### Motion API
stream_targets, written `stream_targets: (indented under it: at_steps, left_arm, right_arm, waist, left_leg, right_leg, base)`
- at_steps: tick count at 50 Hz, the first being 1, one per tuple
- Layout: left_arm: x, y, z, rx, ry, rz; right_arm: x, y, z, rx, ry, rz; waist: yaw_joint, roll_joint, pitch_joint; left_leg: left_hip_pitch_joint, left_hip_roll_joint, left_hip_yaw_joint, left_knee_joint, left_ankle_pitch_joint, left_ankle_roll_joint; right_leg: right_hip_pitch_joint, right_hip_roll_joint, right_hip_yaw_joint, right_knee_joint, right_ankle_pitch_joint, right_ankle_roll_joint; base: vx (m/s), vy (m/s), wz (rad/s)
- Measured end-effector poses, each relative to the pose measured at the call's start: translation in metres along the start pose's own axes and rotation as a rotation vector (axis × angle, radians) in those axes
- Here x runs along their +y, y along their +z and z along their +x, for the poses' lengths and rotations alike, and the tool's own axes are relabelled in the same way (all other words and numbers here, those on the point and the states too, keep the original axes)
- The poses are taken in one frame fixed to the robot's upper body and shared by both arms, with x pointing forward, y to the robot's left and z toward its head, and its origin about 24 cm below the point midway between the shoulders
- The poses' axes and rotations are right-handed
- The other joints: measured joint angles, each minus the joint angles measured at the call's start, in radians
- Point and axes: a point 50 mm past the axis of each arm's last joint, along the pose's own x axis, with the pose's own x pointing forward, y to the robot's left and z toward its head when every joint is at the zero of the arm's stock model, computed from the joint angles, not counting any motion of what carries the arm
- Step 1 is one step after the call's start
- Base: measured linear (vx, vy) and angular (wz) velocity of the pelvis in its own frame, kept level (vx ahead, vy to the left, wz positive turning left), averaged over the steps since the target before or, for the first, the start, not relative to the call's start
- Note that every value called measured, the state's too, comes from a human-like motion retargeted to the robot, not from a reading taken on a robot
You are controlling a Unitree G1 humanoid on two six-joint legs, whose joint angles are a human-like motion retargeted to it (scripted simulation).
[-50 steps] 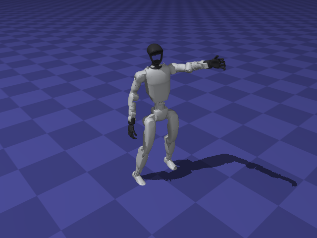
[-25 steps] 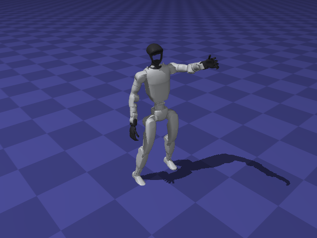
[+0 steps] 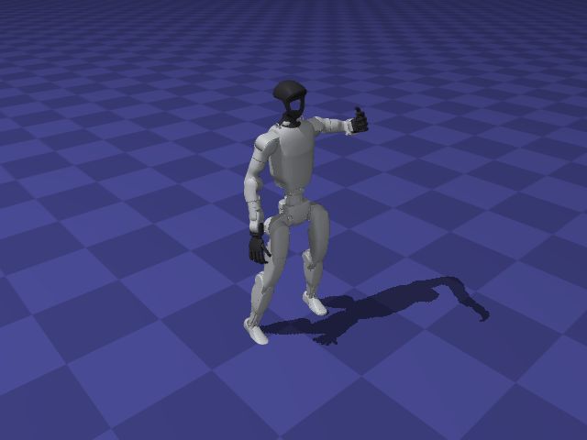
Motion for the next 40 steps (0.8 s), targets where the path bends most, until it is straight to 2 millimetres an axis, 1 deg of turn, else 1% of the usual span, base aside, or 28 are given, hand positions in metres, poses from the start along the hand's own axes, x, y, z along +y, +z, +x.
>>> stream_targets:
  at_steps: [5,13,17,21,26,33,40]
  left_arm:
    - [-0.005,0.001,0.001,-0.003,-0.023,-0.001]
    - [-0.008,0.006,0.001,-0.019,-0.048,0.02]
    - [-0.008,0.008,0.001,-0.024,-0.049,0.03]
    - [-0.007,0.009,0.001,-0.023,-0.048,0.035]
    - [-0.007,0.009,0.001,-0.021,-0.047,0.032]
    - [-0.005,0.008,0.0,-0.021,-0.04,0.026]
    - [-0.003,0.005,0.0,-0.017,-0.033,0.01]
  right_arm:
    - [-0.008,0.004,0.001,-0.011,-0.022,0.008]
    - [-0.02,0.018,0.002,-0.052,-0.058,0.019]
    - [-0.022,0.024,0.002,-0.071,-0.064,0.025]
    - [-0.019,0.027,0.002,-0.079,-0.06,0.032]
    - [-0.011,0.024,0.003,-0.068,-0.043,0.038]
    - [-0.001,0.012,0.002,-0.03,-0.016,0.04]
    - [0.003,0.003,0.001,0.004,-0.011,0.046]
  waist:
    - [0.02,-0.012,0.0]
    - [0.033,-0.015,0.0]
    - [0.033,-0.012,0.001]
    - [0.029,-0.008,0.003]
    - [0.022,-0.003,0.006]
    - [0.012,0.004,0.011]
    - [0.001,0.011,0.016]
  left_leg:
    - [-0.01,-0.006,-0.023,0.002,0.005,0.001]
    - [-0.019,-0.007,-0.036,0.0,0.01,-0.002]
    - [-0.019,-0.006,-0.034,-0.001,0.011,-0.003]
    - [-0.017,-0.005,-0.03,-0.001,0.011,-0.005]
    - [-0.013,-0.003,-0.023,0.0,0.009,-0.006]
    - [-0.004,0.0,-0.005,0.001,0.005,-0.006]
    - [0.007,0.004,0.019,0.001,0.001,-0.008]
  right_leg:
    - [0.006,-0.007,-0.023,-0.003,0.0,0.002]
    - [0.005,-0.009,-0.035,-0.004,0.003,0.004]
    - [0.003,-0.008,-0.033,-0.005,0.005,0.004]
    - [0.003,-0.006,-0.029,-0.005,0.005,0.004]
    - [0.003,-0.004,-0.021,-0.005,0.005,0.004]
    - [0.001,0.0,-0.003,-0.002,0.005,0.004]
    - [-0.005,0.005,0.022,0.0,0.006,0.004]
  base:
    - [-0.02,0.0,0.23]
    - [0.0,0.0,0.0]
    - [0.0,0.0,0.0]
    - [0.0,0.0,0.0]
    - [0.0,0.0,0.0]
    - [0.0,0.0,0.0]
    - [0.0,0.0,-0.13]
